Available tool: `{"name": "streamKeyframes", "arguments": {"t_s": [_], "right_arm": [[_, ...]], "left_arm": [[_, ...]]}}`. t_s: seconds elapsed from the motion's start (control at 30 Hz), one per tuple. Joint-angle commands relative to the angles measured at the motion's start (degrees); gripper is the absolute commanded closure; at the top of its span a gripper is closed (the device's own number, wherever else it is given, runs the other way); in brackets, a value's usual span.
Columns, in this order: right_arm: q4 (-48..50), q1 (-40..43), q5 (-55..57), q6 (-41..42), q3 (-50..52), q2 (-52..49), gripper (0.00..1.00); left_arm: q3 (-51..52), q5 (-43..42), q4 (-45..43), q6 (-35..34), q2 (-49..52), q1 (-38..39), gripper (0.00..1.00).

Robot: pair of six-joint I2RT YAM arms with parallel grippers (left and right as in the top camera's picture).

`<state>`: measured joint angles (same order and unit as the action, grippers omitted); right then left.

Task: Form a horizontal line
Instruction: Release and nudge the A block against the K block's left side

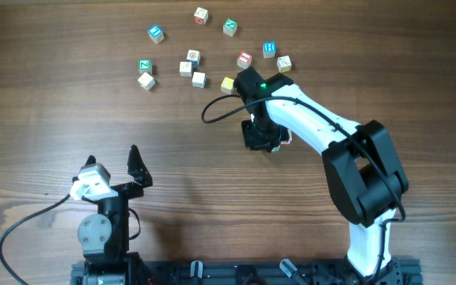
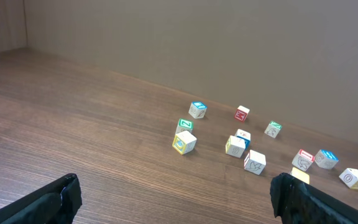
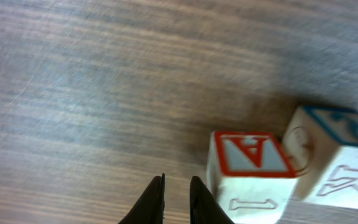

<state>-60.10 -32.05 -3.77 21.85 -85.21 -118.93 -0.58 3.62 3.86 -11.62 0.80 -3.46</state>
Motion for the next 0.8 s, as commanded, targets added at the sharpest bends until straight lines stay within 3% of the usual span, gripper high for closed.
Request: {"name": "streamKeyframes", "arguments": {"t_s": [0.0, 0.6, 0.77], "right_arm": [[-0.72, 0.2, -4.92, 0.57, -0.55, -0.66, 0.84], [-9.64, 0.15, -2.67, -0.66, -0.55, -0.66, 0.85], [-10.14, 0.13, -2.49, -0.13, 0.22, -0.66, 0.96]], "left_arm": [[0.24, 0.76, -0.13, 0.92, -0.42, 0.2, 0.0], [0.26, 0.76, -0.13, 0.92, -0.42, 0.2, 0.0], [0.26, 0.79, -0.13, 0.92, -0.42, 0.2, 0.0]]}}
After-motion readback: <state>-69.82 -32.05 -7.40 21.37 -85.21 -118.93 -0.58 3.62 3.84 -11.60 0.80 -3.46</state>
